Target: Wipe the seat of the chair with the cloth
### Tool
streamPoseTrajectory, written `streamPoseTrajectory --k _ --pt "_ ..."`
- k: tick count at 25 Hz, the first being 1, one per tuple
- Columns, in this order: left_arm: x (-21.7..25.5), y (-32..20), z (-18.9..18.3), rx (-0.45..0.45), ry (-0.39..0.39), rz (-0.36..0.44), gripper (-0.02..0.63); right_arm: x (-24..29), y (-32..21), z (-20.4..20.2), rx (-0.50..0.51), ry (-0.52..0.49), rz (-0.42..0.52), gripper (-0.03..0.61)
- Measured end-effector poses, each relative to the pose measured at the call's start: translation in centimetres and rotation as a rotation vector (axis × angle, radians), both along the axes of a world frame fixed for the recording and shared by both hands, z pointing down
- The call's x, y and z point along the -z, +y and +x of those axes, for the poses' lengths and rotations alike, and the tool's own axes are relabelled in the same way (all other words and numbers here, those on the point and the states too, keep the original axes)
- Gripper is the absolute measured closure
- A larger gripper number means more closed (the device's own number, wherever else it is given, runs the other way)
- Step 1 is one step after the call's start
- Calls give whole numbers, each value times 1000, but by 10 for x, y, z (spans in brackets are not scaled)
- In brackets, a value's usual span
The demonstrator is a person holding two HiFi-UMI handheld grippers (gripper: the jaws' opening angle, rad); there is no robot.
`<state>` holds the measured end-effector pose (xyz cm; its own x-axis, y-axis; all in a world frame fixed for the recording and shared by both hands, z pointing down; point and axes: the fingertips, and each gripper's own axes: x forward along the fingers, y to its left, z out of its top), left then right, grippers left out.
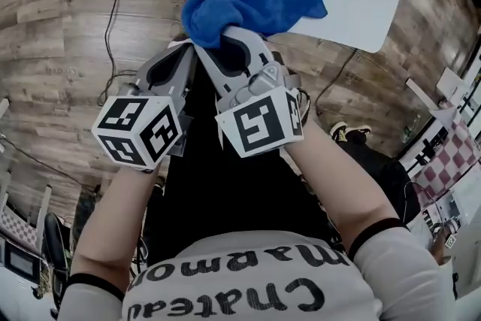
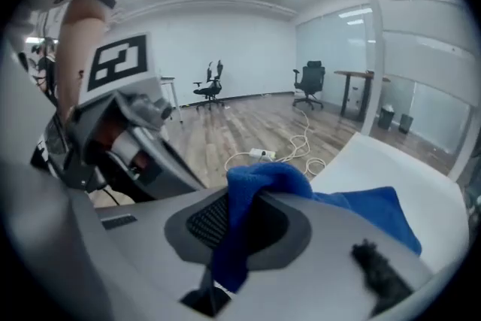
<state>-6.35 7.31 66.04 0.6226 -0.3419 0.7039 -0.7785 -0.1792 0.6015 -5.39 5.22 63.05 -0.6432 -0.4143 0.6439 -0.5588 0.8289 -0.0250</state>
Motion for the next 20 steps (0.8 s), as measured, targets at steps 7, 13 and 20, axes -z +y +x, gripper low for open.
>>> streamPoseTrajectory --k 7,13,20 --pt "-4 -20 -6 30 -2 -35 604 -28 -45 26 -176 26 -124 526" --pt "2 -20 23 -82 -18 -14 604 -30 -36 81 -315 15 -92 526" --pt "4 -9 80 -265 -112 -23 604 -29 0 197 -479 85 -96 526"
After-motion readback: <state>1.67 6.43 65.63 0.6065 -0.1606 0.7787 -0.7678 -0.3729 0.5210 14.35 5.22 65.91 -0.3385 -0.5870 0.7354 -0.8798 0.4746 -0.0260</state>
